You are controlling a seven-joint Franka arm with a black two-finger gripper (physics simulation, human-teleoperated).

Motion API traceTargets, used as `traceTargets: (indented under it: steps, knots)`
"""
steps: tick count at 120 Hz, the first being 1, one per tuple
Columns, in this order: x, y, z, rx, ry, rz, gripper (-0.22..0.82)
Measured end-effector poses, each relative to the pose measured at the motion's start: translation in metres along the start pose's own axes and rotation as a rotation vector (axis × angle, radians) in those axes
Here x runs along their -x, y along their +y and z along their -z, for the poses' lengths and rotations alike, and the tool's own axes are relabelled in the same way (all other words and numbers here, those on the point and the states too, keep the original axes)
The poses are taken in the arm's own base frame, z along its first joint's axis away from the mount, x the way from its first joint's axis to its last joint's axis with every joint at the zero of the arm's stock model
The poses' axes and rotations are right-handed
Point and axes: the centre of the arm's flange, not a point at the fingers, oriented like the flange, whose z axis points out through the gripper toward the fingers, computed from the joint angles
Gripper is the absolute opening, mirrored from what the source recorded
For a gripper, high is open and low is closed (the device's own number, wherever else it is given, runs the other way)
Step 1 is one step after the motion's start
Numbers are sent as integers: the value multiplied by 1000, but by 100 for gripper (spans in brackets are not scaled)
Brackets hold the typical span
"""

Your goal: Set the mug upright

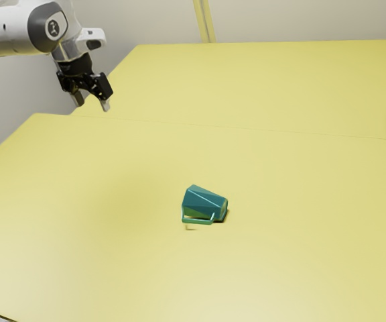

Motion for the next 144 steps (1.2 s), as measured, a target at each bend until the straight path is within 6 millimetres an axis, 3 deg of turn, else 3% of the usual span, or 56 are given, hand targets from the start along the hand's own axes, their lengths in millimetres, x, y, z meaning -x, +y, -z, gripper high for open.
traceTargets:
  steps: [27, 49, 78, 89, 104, 116, 144]
  knots:
    - [5, -15, 2, 6, 24, 38, 60]
    - [53, -35, -20, 126, 63, 133, 60]
    - [74, -71, -60, 260, 156, 342, 60]
    - [79, -65, -80, 325, 188, 404, 60]
    - [74, -48, -93, 396, 235, 450, 60]
    - [72, -51, -102, 409, 272, 482, 60]
    - [47, -35, -166, 533, 348, 577, 60]
